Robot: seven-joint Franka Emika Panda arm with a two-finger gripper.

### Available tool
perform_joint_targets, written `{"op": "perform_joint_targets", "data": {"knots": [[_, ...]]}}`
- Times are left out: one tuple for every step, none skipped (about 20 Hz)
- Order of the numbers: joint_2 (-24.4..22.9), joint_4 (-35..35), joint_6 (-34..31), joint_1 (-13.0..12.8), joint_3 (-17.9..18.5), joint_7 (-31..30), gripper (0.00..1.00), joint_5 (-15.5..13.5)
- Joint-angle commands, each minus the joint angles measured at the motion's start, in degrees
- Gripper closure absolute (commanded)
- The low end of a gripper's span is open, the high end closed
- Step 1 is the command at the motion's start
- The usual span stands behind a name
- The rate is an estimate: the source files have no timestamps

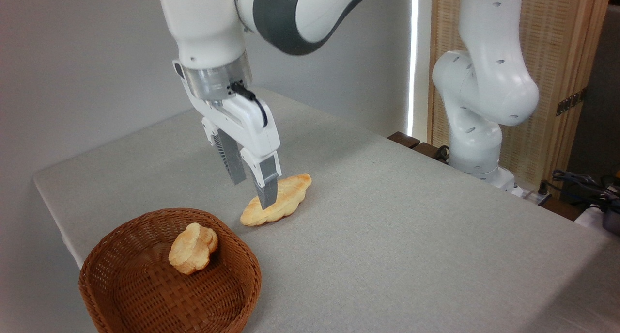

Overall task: Put bread into the basket
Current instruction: 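Lower the gripper onto the middle of the croissant-shaped bread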

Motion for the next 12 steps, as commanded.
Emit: {"op": "perform_joint_targets", "data": {"knots": [[-0.6,-3.2,0.2,-0.6,-1.2,-0.6,0.00,-1.8],[-0.6,-3.8,0.2,-1.3,-1.4,-0.7,0.00,-2.7],[-0.5,-4.3,0.1,-1.3,-1.5,-0.7,0.00,-3.0],[-0.4,-5.1,0.1,-1.4,-1.5,-0.8,0.00,-3.1],[-0.2,-5.6,-0.1,-1.6,-1.6,-1.0,0.00,-3.1],[0.0,-5.6,-0.5,-2.3,-1.6,-2.0,0.00,-3.2],[0.5,-5.7,-0.7,-3.1,-1.6,-3.8,0.00,-3.2],[1.4,-6.0,-0.5,-4.0,-1.6,-5.2,0.00,-3.2],[1.9,-6.0,-0.5,-4.6,-1.6,-5.5,0.00,-3.2],[2.7,-6.0,-0.5,-4.7,-1.6,-5.5,0.00,-3.3],[3.1,-6.0,-0.4,-4.7,-1.6,-5.5,0.00,-3.3],[3.5,-6.0,-0.4,-4.7,-1.6,-5.5,0.00,-3.3]]}}
